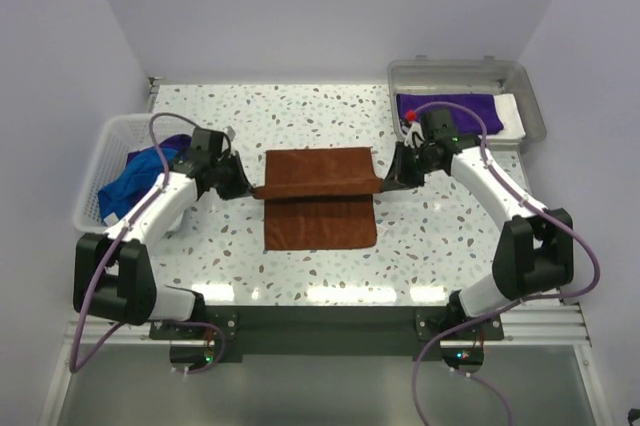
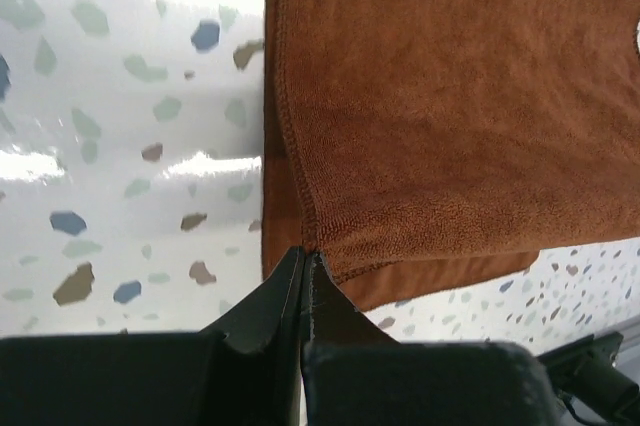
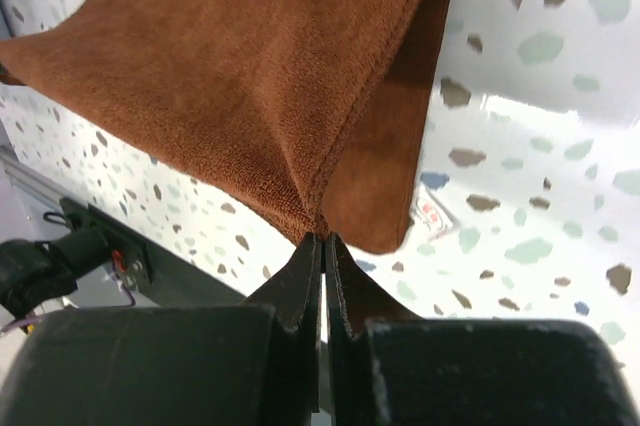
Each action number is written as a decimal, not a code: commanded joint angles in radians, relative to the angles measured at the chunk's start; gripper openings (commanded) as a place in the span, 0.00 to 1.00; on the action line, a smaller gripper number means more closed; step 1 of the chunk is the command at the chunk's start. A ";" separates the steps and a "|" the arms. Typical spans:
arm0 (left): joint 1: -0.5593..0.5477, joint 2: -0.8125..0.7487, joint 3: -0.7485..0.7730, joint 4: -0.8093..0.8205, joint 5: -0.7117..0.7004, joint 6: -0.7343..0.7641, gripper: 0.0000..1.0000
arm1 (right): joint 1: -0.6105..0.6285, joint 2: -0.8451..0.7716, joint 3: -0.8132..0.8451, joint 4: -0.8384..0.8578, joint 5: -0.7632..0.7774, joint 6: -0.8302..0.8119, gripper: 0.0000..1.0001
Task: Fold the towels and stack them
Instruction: Fold the towel
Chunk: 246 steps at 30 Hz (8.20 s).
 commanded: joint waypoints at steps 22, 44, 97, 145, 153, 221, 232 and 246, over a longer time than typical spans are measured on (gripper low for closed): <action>-0.135 -0.113 -0.325 0.000 -0.106 -0.111 0.00 | 0.146 -0.068 -0.420 0.116 0.030 0.113 0.00; -0.149 -0.168 -0.124 -0.201 -0.142 -0.091 0.00 | 0.152 -0.175 -0.224 -0.127 0.101 0.047 0.00; -0.276 -0.262 -0.162 -0.261 -0.133 -0.142 0.66 | 0.222 -0.255 -0.218 -0.064 0.189 0.013 0.44; -0.603 0.013 0.017 0.001 -0.149 0.002 0.41 | 0.228 0.216 0.047 0.283 0.266 -0.125 0.35; -0.370 0.243 0.120 0.124 -0.132 0.121 0.33 | 0.157 0.319 0.078 0.317 0.260 -0.138 0.28; -0.091 0.590 0.385 -0.023 -0.033 0.759 0.44 | 0.064 0.584 0.327 0.005 0.131 -0.763 0.00; -0.091 0.623 0.376 -0.023 0.036 0.751 0.38 | 0.065 0.578 0.321 0.016 0.144 -0.758 0.00; -0.101 0.646 0.358 -0.044 0.052 0.740 0.13 | 0.067 0.567 0.324 0.010 0.156 -0.761 0.00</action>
